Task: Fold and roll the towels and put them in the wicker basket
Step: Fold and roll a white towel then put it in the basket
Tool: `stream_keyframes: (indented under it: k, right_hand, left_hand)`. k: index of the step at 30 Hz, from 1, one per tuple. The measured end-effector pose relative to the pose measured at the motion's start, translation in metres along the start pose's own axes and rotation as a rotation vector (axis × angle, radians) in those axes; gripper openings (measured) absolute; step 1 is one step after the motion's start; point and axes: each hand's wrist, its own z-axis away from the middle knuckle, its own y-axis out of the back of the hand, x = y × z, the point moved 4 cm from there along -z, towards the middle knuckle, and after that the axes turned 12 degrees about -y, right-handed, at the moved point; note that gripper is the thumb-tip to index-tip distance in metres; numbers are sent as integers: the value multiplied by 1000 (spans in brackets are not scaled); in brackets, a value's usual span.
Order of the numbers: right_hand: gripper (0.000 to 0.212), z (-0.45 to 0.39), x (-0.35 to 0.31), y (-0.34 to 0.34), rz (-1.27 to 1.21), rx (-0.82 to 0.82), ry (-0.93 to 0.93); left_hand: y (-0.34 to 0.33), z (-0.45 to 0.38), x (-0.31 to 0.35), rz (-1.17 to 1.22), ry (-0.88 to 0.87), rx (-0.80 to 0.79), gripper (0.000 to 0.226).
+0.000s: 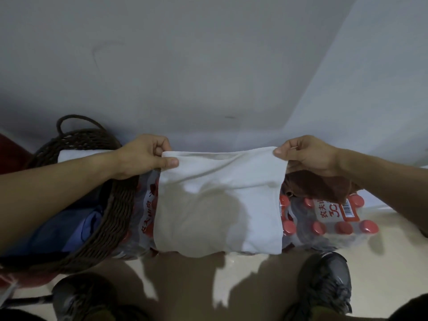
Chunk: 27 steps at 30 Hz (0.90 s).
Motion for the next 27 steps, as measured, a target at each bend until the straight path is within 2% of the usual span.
stream_keyframes:
  k: [2,4,7,11,17,20,25,27]
  right_hand:
    - [21,8,4,0,19,-54,-49]
    - [26,17,9,1,90,-179,-166]
    - [30,34,19,-1,221,-399,-332]
    - [28,48,30,-7,408,-495,-348]
    - [23,67,34,-15,499,-729,-394]
    - [20,69,39,-20,511,-766,-401]
    - [22,59,45,-22,438,-637,-423]
    - [17,52,45,-25,362,-564,-392]
  left_hand:
    - [1,8,2,68,46,-20,16]
    - [0,18,0,134,140,-73,23]
    - [-7,37,-2,154,277,-257,32]
    - [-23,61,4,165,363,-513,36]
    - [-37,79,14,240,498,-699,25]
    - [-42,79,11,155,480,-697,18]
    - [-39,63,-5,-12,389,-552,29]
    - [-34,53,-15,-145,324,-451,24]
